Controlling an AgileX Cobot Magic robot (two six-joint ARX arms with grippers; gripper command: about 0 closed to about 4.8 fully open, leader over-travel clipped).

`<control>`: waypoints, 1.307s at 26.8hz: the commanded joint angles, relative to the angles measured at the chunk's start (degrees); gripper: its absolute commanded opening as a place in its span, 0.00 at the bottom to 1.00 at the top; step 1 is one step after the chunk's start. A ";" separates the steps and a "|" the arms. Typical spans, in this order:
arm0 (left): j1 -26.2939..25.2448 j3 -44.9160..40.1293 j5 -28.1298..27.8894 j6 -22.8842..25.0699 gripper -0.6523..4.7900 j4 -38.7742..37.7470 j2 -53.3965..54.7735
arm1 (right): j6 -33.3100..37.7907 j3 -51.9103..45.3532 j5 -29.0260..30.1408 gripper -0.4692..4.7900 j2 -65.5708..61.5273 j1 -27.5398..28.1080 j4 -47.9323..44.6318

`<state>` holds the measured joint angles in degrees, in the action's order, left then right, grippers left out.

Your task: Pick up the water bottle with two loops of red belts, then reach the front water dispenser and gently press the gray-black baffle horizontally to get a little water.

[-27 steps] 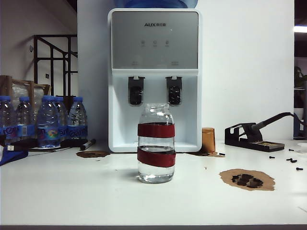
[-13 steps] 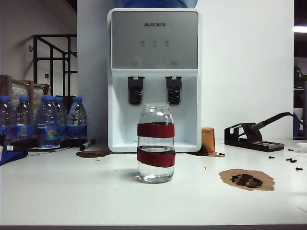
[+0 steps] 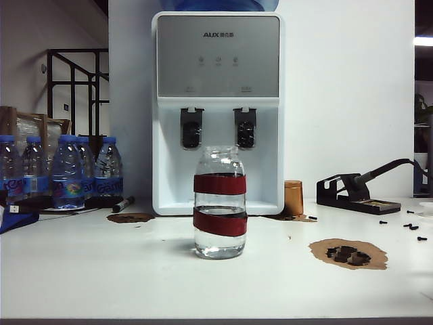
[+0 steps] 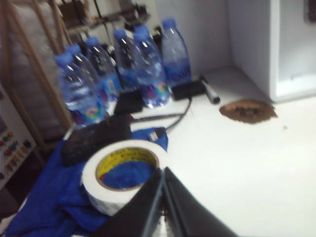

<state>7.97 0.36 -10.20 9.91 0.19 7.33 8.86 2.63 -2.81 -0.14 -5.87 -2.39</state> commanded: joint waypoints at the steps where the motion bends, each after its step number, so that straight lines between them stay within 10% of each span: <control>1: -0.02 -0.09 0.13 0.39 0.11 -7.23 -7.67 | 3.78 -2.86 2.03 0.08 -0.02 -0.13 0.48; 35: -7.37 -0.07 0.37 0.74 0.11 -8.33 -7.30 | 0.33 -2.86 0.63 0.09 0.00 -0.09 1.66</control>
<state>0.67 0.38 -10.09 10.39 -8.40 0.10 9.23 0.01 -2.13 -0.14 -5.91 -0.10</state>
